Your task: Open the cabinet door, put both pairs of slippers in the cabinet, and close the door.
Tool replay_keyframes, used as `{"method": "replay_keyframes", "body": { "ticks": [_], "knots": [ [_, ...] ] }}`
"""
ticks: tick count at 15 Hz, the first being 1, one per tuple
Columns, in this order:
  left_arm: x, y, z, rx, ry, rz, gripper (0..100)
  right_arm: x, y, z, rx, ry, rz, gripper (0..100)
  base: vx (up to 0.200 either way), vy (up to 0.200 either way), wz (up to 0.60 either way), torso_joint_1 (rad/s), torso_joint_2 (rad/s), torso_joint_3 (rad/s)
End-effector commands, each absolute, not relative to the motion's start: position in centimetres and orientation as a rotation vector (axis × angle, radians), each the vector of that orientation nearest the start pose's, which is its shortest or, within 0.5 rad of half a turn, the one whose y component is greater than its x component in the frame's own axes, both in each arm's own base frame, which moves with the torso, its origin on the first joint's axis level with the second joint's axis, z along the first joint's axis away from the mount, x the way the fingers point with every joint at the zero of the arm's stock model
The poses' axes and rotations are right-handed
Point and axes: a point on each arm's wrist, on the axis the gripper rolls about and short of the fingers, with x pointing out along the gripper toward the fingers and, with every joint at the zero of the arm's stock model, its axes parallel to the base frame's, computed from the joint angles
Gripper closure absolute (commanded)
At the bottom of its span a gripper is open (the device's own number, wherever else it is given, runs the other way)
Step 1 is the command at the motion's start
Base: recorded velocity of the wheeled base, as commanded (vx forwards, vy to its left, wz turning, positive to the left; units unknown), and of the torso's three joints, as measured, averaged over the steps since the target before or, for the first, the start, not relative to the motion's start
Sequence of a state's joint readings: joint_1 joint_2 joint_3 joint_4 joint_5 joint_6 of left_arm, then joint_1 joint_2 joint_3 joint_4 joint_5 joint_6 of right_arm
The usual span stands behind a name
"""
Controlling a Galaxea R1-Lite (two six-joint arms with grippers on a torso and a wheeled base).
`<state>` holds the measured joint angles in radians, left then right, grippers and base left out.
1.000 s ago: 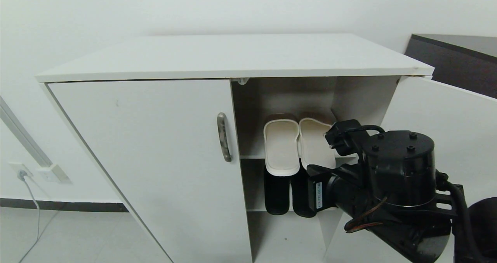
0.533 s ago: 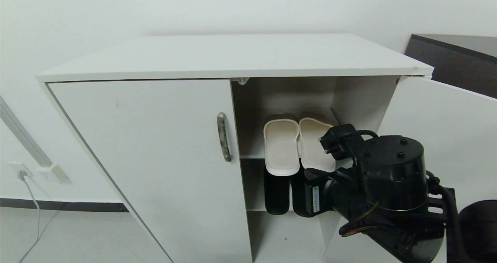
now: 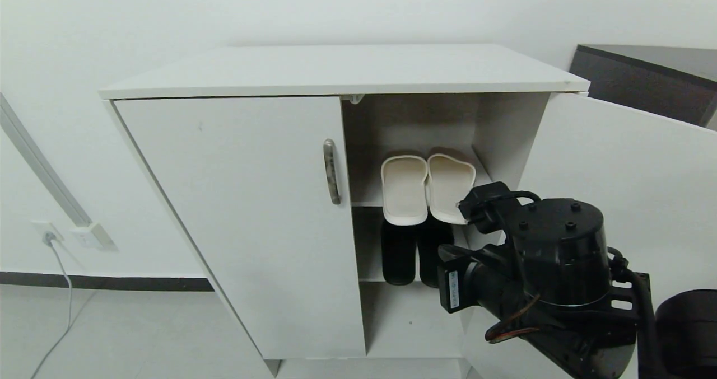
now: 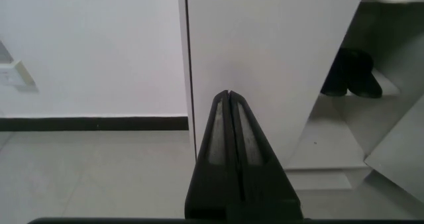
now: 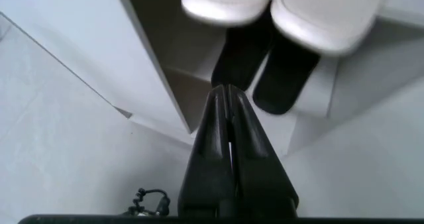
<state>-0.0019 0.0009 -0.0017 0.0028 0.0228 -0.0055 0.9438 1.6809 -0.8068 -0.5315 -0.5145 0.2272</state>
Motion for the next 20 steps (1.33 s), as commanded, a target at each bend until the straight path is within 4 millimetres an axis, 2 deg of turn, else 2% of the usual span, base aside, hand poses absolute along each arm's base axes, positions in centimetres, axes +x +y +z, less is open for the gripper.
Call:
{"method": "replay_keyframes", "body": {
  "ticks": [1, 11, 20],
  "knots": [
    [-2.3, 0.1, 7.6, -0.006, 0.003, 0.021, 100, 18.3, 23.4, 17.7, -0.013, 0.308, 0.392, 100, -0.200, 0.000, 0.00, 0.002, 0.00, 0.002],
    [-2.3, 0.1, 7.6, -0.008, 0.003, 0.021, 100, 18.6, 23.5, 16.9, -0.023, 0.330, 0.380, 100, -0.200, 0.000, 0.00, 0.003, 0.00, 0.003],
    [-2.3, 0.1, 7.6, -0.008, 0.003, 0.021, 100, 19.1, 23.0, 16.2, -0.037, 0.313, 0.363, 100, 0.000, 0.000, 0.00, 0.000, 0.00, 0.000]
  ]
}}
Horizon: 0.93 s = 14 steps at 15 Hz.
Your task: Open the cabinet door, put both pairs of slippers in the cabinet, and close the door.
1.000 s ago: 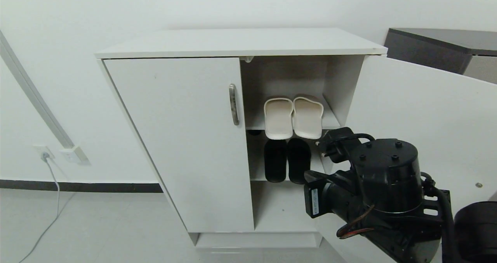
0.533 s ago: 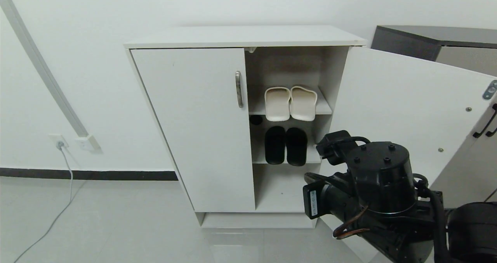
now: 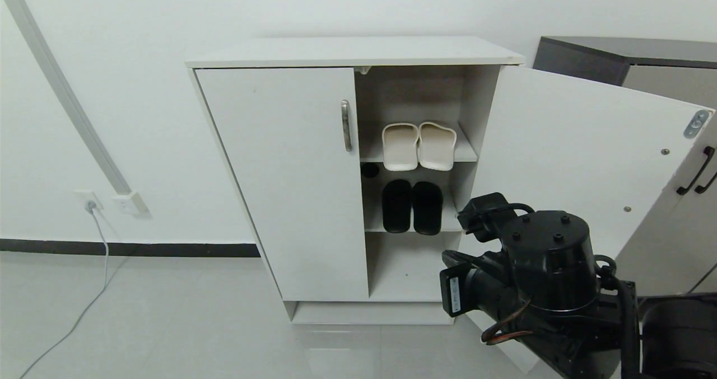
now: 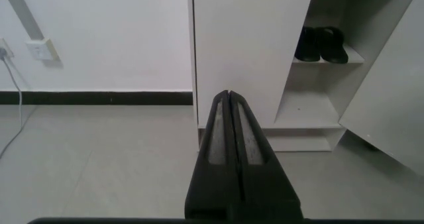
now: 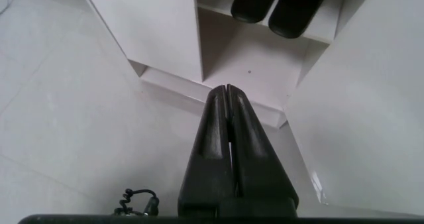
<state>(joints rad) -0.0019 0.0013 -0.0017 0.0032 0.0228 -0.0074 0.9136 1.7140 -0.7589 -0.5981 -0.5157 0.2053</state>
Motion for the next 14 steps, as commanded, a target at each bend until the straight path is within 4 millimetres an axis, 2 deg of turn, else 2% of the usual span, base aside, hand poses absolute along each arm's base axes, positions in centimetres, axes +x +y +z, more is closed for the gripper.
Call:
{"method": "replay_keyframes", "body": {
  "ticks": [1, 11, 14],
  "knots": [
    [-2.28, 0.06, 7.56, -0.008, 0.003, 0.021, 100, 19.14, 23.02, 16.08, -0.039, 0.316, 0.363, 100, 0.000, 0.000, 0.00, 0.000, 0.00, 0.000],
    [-2.28, 0.06, 7.56, -0.008, 0.003, 0.021, 100, 19.05, 22.90, 15.97, -0.056, 0.317, 0.365, 100, 0.000, 0.000, 0.00, 0.000, 0.00, 0.000],
    [-2.28, 0.06, 7.56, -0.008, 0.003, 0.021, 100, 19.06, 22.92, 15.93, -0.057, 0.318, 0.366, 100, 0.000, 0.000, 0.00, 0.048, -0.28, -0.242]
  ]
}}
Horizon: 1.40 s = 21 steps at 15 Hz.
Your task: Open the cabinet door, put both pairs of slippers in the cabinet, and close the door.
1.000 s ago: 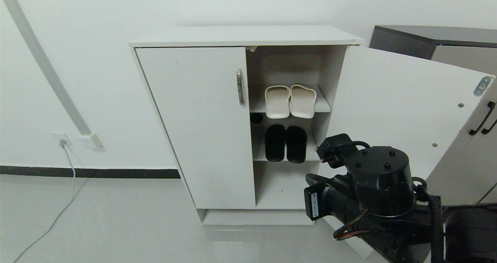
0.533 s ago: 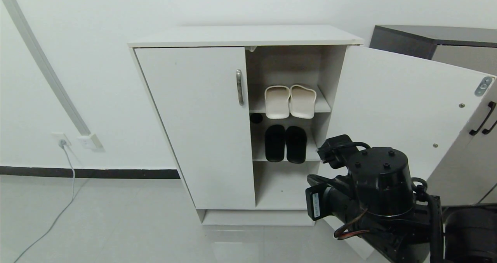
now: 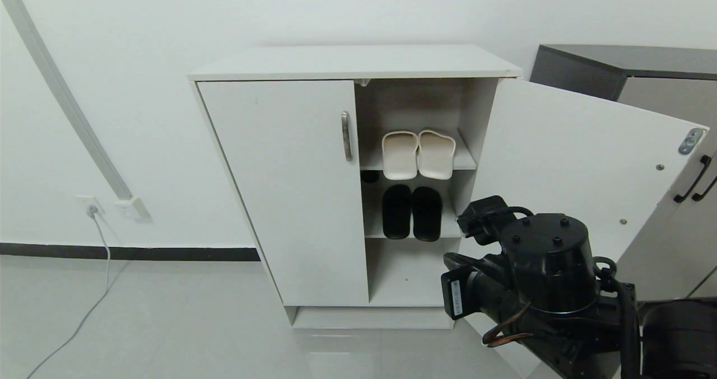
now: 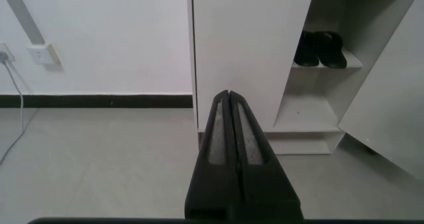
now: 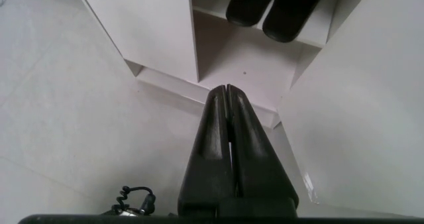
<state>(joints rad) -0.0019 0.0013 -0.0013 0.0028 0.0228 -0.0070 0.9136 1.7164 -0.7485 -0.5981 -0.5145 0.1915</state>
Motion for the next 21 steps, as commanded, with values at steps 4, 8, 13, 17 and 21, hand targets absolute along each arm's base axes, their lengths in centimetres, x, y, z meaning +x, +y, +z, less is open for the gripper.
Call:
{"method": "replay_keyframes", "body": {
  "ticks": [4, 8, 13, 17, 21],
  "knots": [
    [-2.28, 0.06, 7.56, -0.006, 0.003, 0.021, 100, 19.06, 22.92, 15.93, -0.057, 0.318, 0.365, 100, 0.000, 0.000, 0.00, 0.101, -0.43, -0.336],
    [-2.28, 0.06, 7.56, -0.006, 0.003, 0.021, 100, 19.11, 22.91, 15.88, -0.058, 0.319, 0.363, 100, 0.000, 0.000, 0.00, 0.140, -0.46, -0.326],
    [-2.28, 0.06, 7.56, -0.006, 0.003, 0.021, 100, 19.11, 22.90, 15.87, -0.060, 0.320, 0.363, 100, 0.000, 0.000, 0.00, 0.169, -0.48, -0.317],
    [-2.28, 0.06, 7.56, -0.006, 0.003, 0.021, 100, 19.11, 22.90, 15.87, -0.060, 0.320, 0.363, 100, 0.000, 0.000, 0.00, 0.195, -0.51, -0.316],
    [-2.28, 0.06, 7.56, -0.006, 0.003, 0.021, 100, 19.11, 22.90, 15.87, -0.060, 0.320, 0.363, 100, 0.000, 0.000, 0.00, 0.223, -0.54, -0.321]
  ]
}}
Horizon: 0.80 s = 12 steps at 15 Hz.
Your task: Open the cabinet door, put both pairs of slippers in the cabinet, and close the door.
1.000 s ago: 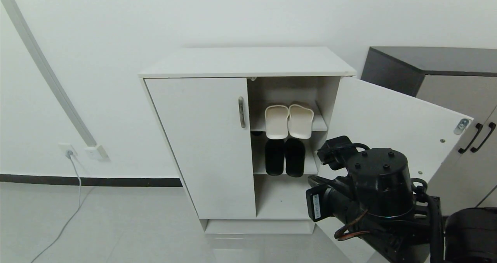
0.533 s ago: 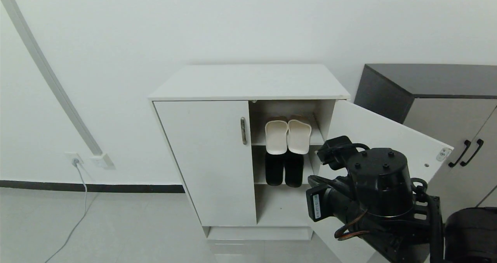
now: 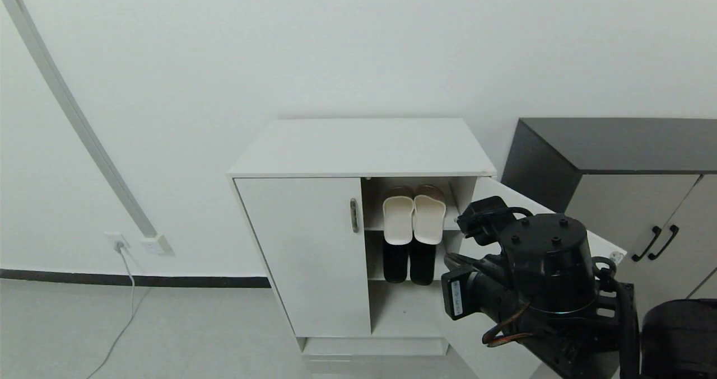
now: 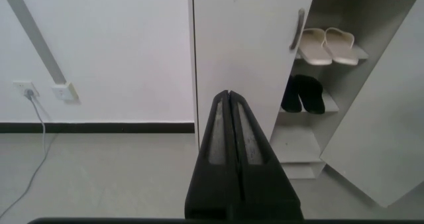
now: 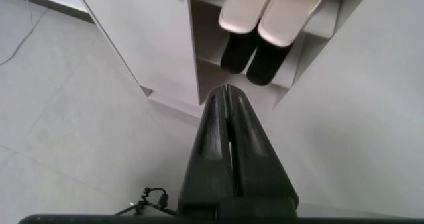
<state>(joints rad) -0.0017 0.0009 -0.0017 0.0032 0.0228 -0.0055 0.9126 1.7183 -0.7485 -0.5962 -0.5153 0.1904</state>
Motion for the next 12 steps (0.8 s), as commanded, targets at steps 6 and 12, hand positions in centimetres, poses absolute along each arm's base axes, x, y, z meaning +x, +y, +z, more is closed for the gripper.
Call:
{"method": "replay_keyframes", "body": {
  "ticks": [6, 12],
  "knots": [
    [-2.28, 0.05, 7.56, -0.005, 0.003, 0.020, 100, 19.02, 22.79, 16.14, -0.054, 0.313, 0.364, 100, 0.000, 0.000, 0.00, 0.255, -0.59, -0.330],
    [-2.28, 0.05, 7.56, -0.005, 0.003, 0.020, 100, 19.21, 22.58, 16.08, -0.055, 0.314, 0.353, 100, 0.000, 0.000, 0.00, 0.194, -0.42, -0.233]
  ]
}}
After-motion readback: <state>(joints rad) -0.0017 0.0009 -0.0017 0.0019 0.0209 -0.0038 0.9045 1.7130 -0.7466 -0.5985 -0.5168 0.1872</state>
